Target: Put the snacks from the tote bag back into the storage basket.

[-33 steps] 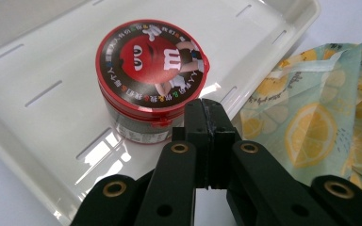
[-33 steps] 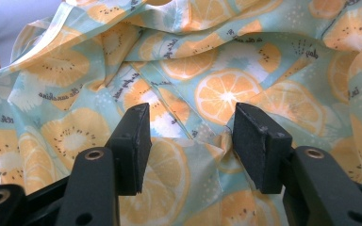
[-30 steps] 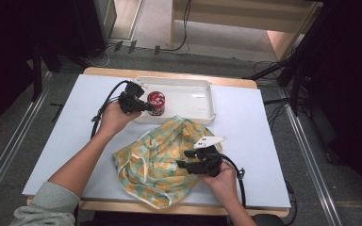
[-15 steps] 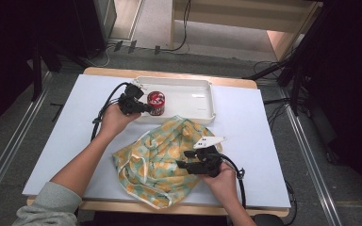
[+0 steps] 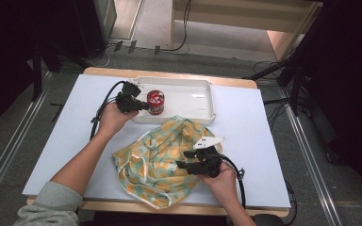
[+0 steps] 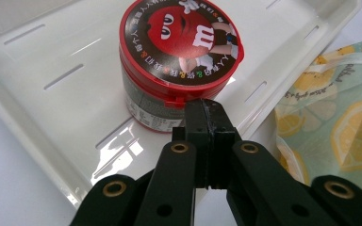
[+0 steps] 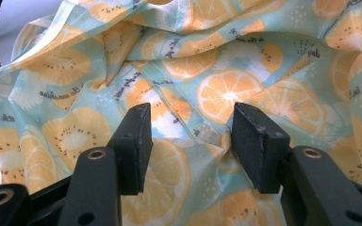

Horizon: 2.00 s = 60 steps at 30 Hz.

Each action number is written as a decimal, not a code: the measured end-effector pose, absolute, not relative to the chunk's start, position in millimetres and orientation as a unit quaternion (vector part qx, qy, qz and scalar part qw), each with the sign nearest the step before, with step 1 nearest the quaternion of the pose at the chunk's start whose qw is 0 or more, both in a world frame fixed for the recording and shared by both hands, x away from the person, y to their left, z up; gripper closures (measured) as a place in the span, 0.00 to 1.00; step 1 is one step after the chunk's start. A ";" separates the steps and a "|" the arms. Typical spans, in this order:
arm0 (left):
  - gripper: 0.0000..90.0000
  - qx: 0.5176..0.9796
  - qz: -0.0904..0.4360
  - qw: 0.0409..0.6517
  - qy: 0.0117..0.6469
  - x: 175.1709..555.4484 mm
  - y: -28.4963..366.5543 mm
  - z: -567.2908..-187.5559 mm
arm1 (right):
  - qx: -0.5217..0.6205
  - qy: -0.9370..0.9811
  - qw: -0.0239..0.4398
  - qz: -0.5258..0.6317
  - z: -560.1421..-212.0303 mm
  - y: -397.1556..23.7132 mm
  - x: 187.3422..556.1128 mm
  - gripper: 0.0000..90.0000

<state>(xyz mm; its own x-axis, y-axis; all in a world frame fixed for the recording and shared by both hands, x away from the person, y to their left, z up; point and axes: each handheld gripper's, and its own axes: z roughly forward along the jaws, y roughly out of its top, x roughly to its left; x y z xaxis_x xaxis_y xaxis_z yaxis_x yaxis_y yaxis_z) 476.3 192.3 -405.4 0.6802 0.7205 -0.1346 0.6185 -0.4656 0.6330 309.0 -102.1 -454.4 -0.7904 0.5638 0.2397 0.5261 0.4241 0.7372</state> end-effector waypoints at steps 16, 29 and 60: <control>1.00 0.850 0.075 0.332 0.401 484.7 195.5 -403.9 | 0.323 0.842 0.022 0.432 -454.1 -102.8 307.2 0.55; 1.00 0.840 0.075 0.343 0.413 489.8 199.9 -406.0 | 0.325 0.841 0.021 0.433 -454.0 -103.6 306.9 0.56; 1.00 0.833 0.074 0.343 0.428 509.5 205.4 -405.4 | 0.322 0.842 0.023 0.432 -454.4 -103.2 306.2 0.56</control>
